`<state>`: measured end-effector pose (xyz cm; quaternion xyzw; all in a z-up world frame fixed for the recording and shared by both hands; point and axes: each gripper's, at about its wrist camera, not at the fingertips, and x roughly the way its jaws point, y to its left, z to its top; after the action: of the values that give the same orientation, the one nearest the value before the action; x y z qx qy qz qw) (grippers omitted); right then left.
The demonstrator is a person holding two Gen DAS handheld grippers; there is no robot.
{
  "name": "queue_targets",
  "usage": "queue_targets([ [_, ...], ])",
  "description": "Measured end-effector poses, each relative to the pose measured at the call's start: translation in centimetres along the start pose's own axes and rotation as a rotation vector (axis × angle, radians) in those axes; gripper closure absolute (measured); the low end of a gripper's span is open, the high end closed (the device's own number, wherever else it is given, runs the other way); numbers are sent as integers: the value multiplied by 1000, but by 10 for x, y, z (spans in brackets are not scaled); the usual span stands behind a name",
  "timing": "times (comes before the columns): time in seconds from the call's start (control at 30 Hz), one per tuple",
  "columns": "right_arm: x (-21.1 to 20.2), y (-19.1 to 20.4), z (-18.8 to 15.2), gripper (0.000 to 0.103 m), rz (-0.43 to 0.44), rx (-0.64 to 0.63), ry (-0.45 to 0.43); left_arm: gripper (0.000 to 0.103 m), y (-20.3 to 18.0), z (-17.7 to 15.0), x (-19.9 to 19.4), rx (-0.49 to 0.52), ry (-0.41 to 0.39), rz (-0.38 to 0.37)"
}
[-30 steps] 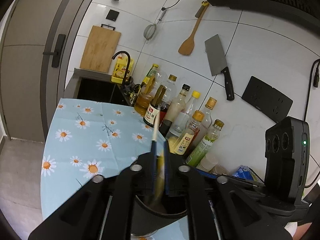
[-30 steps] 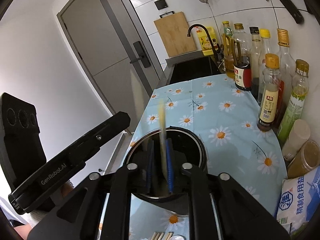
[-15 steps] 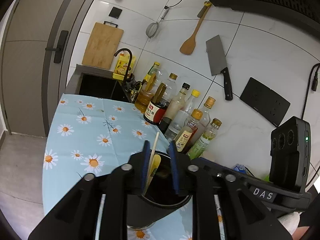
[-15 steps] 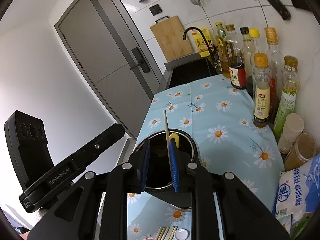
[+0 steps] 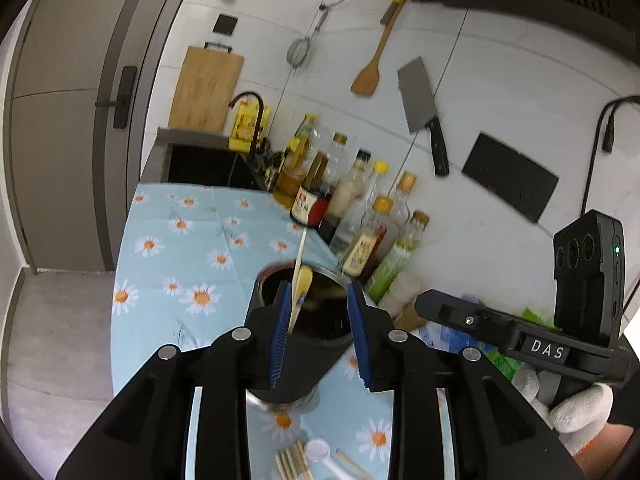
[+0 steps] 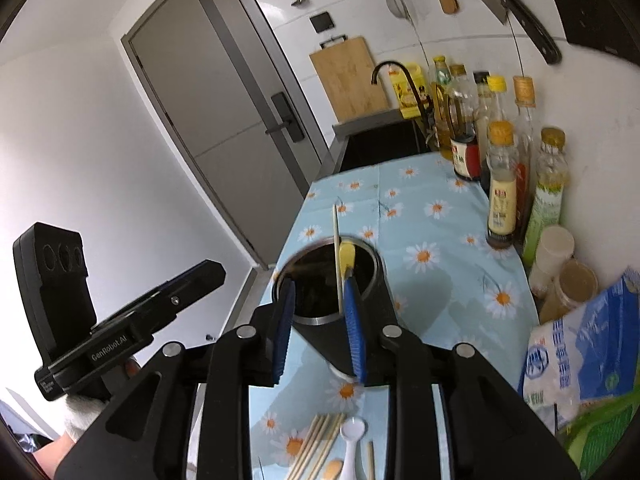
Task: Organize utensils
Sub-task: 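Move both tools back down toward the remaining utensils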
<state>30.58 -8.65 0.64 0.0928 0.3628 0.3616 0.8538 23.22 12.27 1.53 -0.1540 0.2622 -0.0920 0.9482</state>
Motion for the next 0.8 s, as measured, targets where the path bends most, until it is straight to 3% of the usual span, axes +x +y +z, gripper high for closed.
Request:
queue_targets([
  [0.4,-9,-8,-48,76,-39,-12,121,76,4,-46,-13,-25,115,20],
  [0.57,-4,-14,-76,76,-61,-18,230,76,8,-72,-8,-36,197,30],
  [0.8,-4,-28,-112,76,-161,-26,329,76,11,-104,-2,-41,286,48],
])
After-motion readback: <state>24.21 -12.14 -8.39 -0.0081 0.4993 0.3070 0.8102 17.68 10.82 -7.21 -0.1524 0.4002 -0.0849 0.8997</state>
